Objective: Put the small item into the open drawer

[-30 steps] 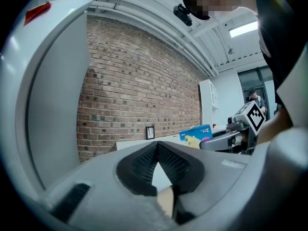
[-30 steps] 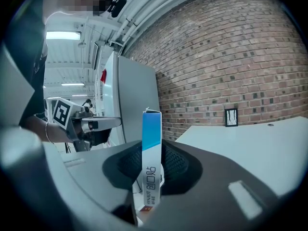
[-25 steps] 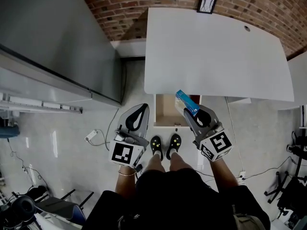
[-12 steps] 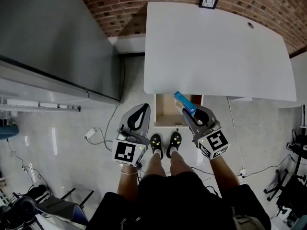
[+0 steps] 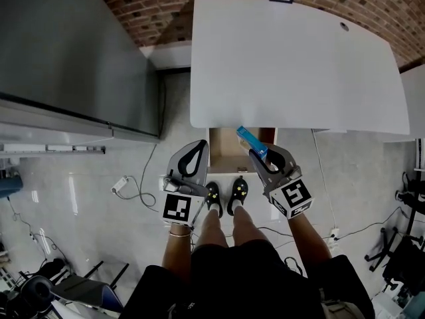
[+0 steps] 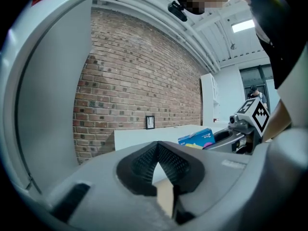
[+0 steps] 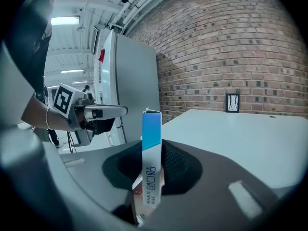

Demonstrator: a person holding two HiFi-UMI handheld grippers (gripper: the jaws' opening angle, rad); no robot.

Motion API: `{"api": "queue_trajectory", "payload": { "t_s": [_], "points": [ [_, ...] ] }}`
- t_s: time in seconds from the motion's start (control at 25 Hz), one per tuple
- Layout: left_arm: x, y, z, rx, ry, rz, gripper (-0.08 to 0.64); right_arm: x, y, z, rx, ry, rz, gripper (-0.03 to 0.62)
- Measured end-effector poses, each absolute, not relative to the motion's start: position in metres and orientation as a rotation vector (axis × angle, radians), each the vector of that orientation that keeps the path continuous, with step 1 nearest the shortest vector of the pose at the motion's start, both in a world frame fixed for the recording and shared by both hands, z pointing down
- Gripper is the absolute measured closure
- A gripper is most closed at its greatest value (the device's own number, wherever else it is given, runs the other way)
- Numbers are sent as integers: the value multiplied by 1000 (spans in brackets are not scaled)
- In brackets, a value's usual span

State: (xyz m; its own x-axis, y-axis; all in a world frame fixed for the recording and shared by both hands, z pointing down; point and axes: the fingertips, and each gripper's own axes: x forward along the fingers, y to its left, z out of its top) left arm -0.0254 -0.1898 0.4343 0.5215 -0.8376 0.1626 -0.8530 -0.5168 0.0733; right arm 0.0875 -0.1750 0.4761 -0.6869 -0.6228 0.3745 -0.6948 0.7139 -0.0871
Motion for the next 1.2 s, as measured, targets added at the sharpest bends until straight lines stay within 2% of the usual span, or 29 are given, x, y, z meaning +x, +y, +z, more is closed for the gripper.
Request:
{"api": "queue_trajectory", "payload": {
  "t_s": [1.2],
  "points": [
    [-15,-203,516,2605,-1381,193,563,79,-185,594,871,-2468,289,508]
  ]
}}
